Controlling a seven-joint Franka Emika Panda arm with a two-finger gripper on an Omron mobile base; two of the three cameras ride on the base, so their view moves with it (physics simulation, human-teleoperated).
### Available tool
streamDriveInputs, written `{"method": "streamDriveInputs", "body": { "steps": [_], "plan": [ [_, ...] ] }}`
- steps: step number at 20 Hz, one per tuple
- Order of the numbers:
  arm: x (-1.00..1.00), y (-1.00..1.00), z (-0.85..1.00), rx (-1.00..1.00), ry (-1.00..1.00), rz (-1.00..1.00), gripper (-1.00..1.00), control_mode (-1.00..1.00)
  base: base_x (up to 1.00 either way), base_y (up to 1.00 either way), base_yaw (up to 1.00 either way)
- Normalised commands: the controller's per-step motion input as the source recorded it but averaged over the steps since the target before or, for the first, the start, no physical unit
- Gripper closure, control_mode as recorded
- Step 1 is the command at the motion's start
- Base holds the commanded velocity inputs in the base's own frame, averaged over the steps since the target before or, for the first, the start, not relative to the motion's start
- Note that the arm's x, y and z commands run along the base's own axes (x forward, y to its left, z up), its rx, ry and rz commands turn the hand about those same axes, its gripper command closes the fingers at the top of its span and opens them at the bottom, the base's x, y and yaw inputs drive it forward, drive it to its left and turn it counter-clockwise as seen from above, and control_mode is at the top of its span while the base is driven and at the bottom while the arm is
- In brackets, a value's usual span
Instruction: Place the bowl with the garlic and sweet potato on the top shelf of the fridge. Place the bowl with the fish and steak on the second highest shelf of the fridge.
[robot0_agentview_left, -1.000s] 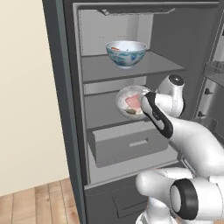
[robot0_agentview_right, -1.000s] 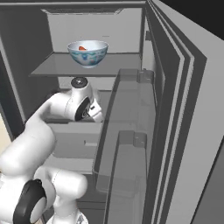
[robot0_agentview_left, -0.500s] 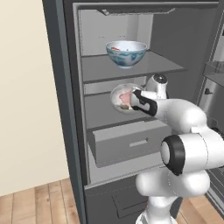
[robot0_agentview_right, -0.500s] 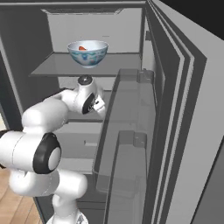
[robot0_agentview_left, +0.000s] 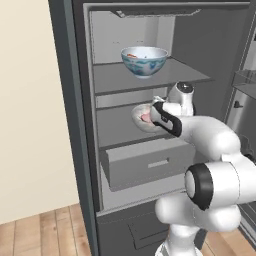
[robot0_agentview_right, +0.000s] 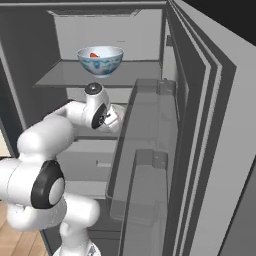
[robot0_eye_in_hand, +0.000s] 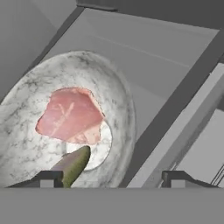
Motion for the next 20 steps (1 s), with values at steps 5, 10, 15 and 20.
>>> {"method": "streamDriveInputs", "body": {
  "steps": [5, 10, 15, 20],
  "plan": [
    [-1.00, 0.03, 0.62, 0.00, -0.19, -0.06, -1.00, -1.00, 0.00, 0.00, 0.00],
    [-1.00, 0.15, 0.76, -0.02, -0.10, 0.00, -1.00, -1.00, 0.00, 0.00, 0.00],
    [-1.00, 0.21, 0.49, -0.03, -0.02, 0.00, -1.00, -1.00, 0.00, 0.00, 0.00],
    [-1.00, 0.43, 0.11, -0.10, -0.01, 0.00, -1.00, -1.00, 0.00, 0.00, 0.00]
  ]
}}
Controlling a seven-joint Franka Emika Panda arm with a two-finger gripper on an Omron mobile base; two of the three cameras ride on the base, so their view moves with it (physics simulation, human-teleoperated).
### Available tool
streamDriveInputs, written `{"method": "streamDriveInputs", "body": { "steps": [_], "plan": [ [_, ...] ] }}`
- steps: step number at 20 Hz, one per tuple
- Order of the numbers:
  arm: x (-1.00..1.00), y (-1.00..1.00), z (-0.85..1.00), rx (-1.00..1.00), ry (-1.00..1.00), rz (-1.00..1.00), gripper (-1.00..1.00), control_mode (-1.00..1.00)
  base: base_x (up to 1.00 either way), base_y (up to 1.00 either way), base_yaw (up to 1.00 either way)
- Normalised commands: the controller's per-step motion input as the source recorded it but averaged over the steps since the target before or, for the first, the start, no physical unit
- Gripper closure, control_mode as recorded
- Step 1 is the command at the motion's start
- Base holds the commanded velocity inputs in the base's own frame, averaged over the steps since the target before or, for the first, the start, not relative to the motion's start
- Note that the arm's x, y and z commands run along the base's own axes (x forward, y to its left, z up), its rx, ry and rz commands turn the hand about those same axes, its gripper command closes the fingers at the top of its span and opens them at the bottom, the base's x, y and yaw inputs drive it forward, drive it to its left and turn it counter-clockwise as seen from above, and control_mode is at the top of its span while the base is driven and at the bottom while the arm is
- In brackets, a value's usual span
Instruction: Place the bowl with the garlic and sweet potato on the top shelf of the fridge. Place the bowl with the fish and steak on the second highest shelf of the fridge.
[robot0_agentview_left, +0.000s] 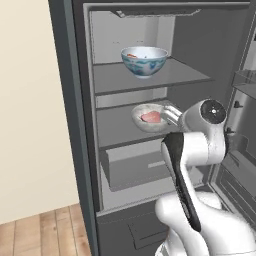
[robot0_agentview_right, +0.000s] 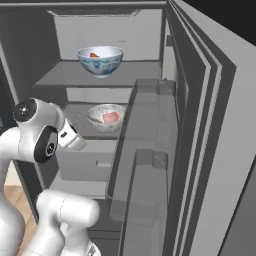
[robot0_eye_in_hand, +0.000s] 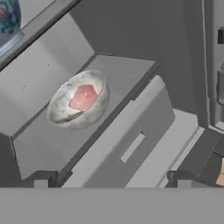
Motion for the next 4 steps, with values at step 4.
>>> {"method": "streamDriveInputs", "body": {
  "steps": [4],
  "plan": [
    [-1.00, 0.69, 0.43, -0.23, -0.38, 0.02, -1.00, -1.00, 0.00, 0.00, 0.00]
  ]
}}
